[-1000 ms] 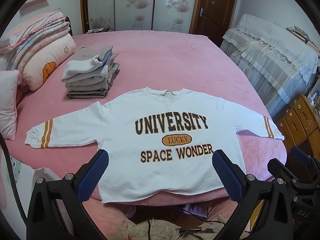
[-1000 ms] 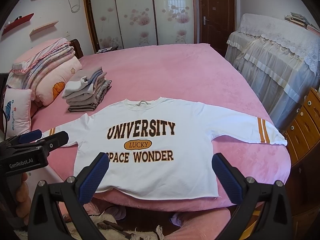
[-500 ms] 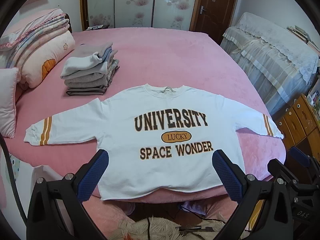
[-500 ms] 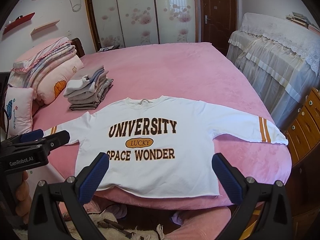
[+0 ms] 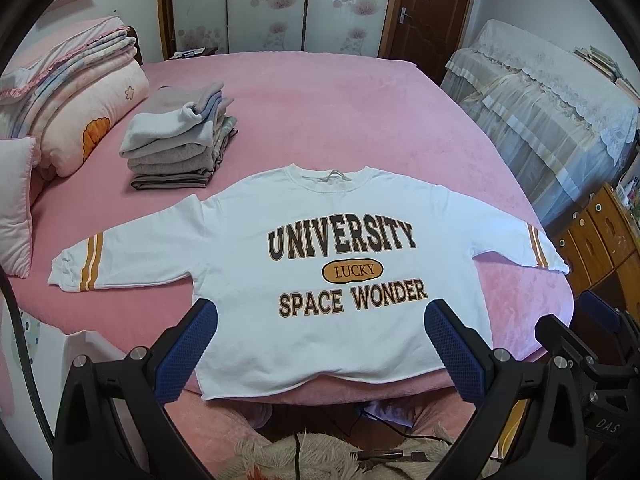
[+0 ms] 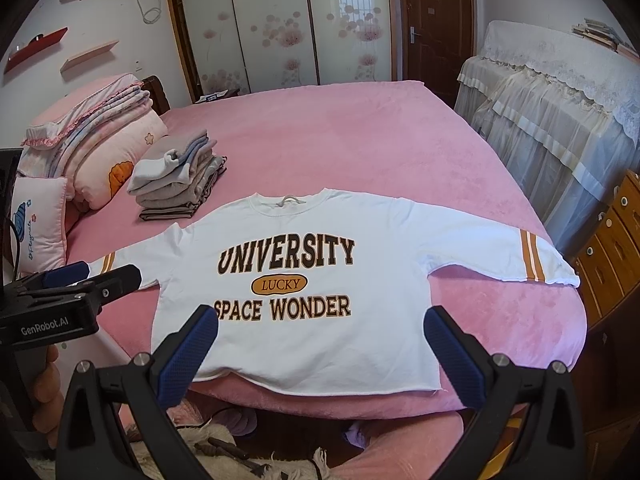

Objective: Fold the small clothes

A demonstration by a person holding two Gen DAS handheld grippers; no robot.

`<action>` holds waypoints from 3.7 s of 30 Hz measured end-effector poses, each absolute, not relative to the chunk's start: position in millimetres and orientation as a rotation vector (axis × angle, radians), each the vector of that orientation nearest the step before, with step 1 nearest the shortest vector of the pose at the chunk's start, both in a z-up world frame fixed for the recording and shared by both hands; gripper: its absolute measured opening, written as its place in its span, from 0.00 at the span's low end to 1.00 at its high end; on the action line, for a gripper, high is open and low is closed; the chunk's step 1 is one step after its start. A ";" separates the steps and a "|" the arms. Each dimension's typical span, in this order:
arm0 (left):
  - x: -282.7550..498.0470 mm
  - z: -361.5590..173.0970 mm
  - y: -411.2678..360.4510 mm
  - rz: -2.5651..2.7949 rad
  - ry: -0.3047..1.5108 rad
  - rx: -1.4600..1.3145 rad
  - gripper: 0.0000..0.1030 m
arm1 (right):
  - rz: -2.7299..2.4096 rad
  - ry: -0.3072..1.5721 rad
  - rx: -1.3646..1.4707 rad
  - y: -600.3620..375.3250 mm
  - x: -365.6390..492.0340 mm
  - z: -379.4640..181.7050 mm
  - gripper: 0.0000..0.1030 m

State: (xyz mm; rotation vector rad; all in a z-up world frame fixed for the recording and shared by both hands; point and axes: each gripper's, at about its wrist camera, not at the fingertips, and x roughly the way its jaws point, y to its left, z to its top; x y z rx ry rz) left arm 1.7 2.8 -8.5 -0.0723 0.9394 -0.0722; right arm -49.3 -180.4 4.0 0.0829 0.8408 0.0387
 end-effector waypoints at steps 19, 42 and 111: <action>3.7 -12.2 -2.8 -0.063 0.946 -0.052 0.99 | 0.052 0.854 0.132 -185.3 -55.6 -3.7 1.00; 24.0 64.6 -21.4 -0.116 0.743 -0.060 0.99 | 0.005 0.714 0.069 -235.2 -52.9 39.9 1.00; 202.9 -234.6 -438.7 -0.487 1.111 0.227 0.99 | -0.492 0.955 0.743 -630.2 14.5 -185.8 0.66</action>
